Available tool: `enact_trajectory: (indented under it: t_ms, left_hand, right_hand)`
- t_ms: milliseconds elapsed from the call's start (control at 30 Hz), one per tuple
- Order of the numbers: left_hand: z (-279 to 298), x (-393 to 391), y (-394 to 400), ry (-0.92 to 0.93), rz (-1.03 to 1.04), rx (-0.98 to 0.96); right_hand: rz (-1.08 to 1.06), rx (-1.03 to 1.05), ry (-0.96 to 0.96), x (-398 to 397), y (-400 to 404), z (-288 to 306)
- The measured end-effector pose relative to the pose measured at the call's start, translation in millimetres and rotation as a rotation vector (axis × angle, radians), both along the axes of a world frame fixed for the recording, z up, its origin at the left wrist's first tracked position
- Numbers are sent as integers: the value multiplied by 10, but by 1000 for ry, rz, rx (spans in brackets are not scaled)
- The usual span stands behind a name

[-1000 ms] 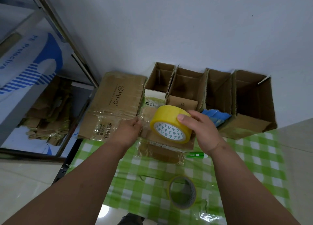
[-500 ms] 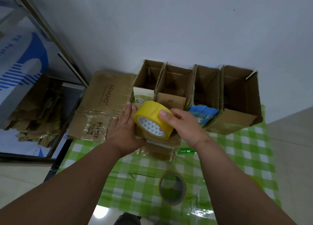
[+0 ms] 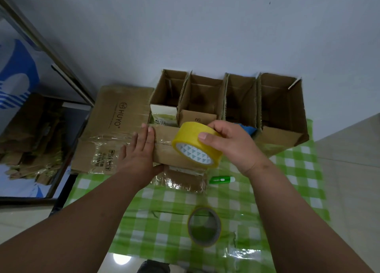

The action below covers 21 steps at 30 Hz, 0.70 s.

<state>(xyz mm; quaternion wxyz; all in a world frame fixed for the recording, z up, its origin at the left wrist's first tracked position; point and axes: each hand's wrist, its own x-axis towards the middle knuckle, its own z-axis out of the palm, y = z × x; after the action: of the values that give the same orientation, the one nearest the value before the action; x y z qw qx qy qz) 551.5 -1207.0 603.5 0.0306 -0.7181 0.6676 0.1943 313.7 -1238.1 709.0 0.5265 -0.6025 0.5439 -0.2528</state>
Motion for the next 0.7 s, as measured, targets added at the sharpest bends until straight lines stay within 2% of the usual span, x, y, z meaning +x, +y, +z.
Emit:
enact_trajectory:
  t_ms: [233, 500, 700]
  left_hand:
    - [-11, -21, -12, -25, -22, -24]
    - [-30, 0, 11, -32, -17, -18]
    - [15, -43, -6, -30, -24, -24]
  right_hand:
    - [-65, -42, 93, -195, 1, 105]
    - [-39, -88, 275, -374, 18, 137]
    - [-79, -31, 298, -623, 40, 31]
